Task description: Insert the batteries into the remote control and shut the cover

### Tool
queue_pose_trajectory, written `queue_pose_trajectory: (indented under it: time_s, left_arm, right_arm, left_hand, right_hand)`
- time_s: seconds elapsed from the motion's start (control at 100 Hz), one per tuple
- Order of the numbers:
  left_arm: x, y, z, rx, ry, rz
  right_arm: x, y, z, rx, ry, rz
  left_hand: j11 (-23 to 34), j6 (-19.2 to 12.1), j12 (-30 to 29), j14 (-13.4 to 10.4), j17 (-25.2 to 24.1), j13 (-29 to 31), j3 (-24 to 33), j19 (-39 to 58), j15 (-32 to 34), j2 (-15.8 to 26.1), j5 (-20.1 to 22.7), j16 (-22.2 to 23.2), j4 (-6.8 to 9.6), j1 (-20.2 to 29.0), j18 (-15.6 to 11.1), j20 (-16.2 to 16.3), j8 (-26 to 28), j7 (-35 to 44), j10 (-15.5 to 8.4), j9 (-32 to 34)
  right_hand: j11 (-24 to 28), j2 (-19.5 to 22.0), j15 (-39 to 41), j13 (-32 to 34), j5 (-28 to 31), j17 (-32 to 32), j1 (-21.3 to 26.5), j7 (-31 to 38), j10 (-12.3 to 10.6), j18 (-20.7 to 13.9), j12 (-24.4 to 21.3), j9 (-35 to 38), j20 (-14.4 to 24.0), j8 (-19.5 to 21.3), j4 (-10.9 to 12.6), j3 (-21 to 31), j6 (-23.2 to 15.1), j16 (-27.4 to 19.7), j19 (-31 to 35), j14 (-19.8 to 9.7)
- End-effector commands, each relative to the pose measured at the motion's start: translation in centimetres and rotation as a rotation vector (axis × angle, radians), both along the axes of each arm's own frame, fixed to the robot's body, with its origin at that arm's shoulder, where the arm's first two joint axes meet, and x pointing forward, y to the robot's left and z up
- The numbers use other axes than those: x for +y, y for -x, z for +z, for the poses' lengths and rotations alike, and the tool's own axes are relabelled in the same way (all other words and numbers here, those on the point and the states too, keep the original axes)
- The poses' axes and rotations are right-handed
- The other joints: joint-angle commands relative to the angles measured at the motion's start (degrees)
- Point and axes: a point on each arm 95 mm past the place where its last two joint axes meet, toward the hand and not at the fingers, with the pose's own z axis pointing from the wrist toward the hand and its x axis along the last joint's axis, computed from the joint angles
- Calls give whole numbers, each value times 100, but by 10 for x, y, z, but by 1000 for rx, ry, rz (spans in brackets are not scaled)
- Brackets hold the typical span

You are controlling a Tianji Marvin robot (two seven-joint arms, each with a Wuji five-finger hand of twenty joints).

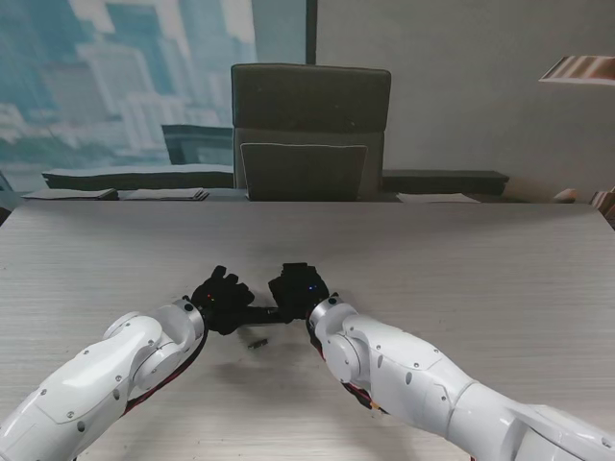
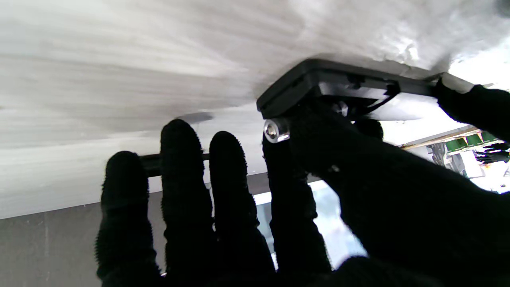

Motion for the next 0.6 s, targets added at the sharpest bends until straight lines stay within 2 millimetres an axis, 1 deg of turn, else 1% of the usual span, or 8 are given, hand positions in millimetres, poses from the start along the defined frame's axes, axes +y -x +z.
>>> queue_pose_trajectory:
  time_s: [0.0, 0.59]
  left_arm:
    - [2, 16, -26, 79, -35, -3]
    - [0, 16, -26, 78, -32, -11]
  right_arm:
    - [5, 3, -5, 26, 10, 6]
    - [14, 4, -5, 51, 32, 18]
  left_hand:
    - [75, -1764, 51, 54, -49, 2, -256, 94, 45, 246, 777, -28, -65, 149, 52, -77, 163, 668, -37, 86]
    - [75, -1745, 51, 41, -53, -15, -258, 89, 43, 257, 771, -29, -62, 161, 49, -67, 162, 666, -38, 82]
  right_hand:
    - [79, 84, -39, 108, 219, -15, 238, 287, 142, 238, -68, 108, 81, 159, 73, 206, -3, -70, 175, 145]
    - [80, -4, 26, 71, 292, -75, 213, 352, 204, 260, -50, 118, 106, 295, 119, 241, 10, -50, 191, 212]
